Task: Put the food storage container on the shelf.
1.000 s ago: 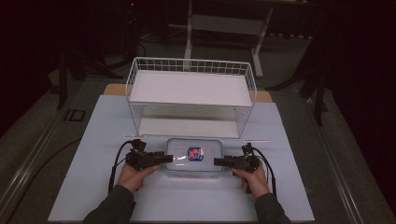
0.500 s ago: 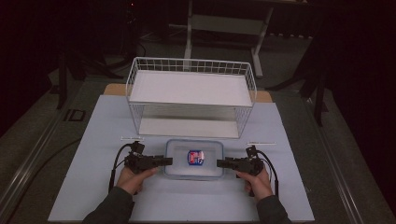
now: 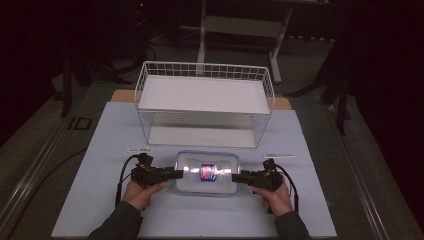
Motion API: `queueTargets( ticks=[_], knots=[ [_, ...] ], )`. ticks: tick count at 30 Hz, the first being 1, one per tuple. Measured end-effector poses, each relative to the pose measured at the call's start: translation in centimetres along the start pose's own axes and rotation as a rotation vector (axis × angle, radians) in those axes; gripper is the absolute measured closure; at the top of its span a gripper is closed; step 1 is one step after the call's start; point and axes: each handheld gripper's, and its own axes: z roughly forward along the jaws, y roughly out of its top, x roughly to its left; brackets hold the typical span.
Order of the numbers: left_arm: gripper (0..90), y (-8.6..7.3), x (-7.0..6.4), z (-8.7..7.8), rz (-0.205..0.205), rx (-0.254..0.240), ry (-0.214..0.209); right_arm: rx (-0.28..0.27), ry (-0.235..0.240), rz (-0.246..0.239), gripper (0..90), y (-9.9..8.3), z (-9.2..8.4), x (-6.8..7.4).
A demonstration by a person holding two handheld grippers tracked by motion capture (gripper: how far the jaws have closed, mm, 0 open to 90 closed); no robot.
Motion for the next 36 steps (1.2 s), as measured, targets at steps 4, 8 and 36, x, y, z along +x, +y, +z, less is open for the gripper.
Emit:
queueTargets(
  ticks=[4, 8, 36],
  knots=[
    [50.4, -0.4, -0.7, -0.3, 0.028, -0.003, 0.019, 0.012, 0.000, 0.017, 49.7, -0.1, -0.3, 0.3],
    [50.4, -0.6, -1.4, -0.4, 0.062, -0.002, 0.047, 0.031, -0.012, 0.035, 50.2, -0.1, -0.5, 0.8],
    [51.1, 0.0, -4.2, -1.7, 0.166, -0.066, 0.094, -0.052, -0.080, -0.106, 48.9, 0.7, -1.8, 3.7]
  ],
)
